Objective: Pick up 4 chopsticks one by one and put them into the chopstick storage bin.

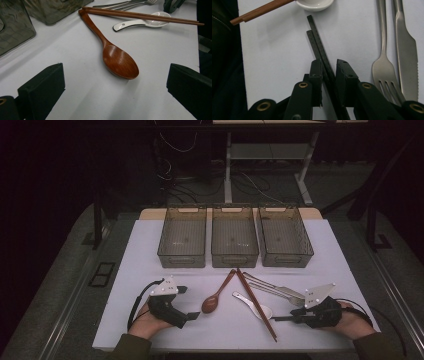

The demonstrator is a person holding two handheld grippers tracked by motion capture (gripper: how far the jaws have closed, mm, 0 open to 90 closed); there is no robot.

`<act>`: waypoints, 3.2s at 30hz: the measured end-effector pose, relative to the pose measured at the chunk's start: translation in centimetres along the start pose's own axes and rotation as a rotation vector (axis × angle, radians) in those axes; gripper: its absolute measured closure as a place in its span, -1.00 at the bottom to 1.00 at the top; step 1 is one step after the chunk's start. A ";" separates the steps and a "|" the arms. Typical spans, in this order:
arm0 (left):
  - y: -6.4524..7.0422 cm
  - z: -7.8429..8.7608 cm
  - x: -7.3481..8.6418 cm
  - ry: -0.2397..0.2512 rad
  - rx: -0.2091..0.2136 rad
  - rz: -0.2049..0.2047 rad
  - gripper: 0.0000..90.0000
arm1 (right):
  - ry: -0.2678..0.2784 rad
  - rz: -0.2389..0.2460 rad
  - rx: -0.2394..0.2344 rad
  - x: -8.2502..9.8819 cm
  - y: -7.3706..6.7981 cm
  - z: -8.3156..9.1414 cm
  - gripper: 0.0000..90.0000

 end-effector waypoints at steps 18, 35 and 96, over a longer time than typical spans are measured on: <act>0.0 0.0 0.0 0.000 0.001 -0.002 -0.99 | -0.004 -0.002 -0.032 0.1 -0.4 0.1 0.76; 0.0 -0.1 0.0 -0.003 0.002 0.001 -0.99 | 0.037 -0.153 0.034 -1.3 0.7 -1.0 0.76; 0.0 -0.1 0.0 0.003 0.007 -0.002 -0.99 | 0.072 -0.179 0.100 -0.7 0.4 -0.4 0.86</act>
Point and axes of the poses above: each handheld gripper's, and its own axes: z roughly backward along the jaws, x roughly out of its underside, y roughly to its right, the point moved 3 cm from there along -z, roughly forward along the jaws, and after that the axes turned 4 degrees about -z, right-handed, at the moved point
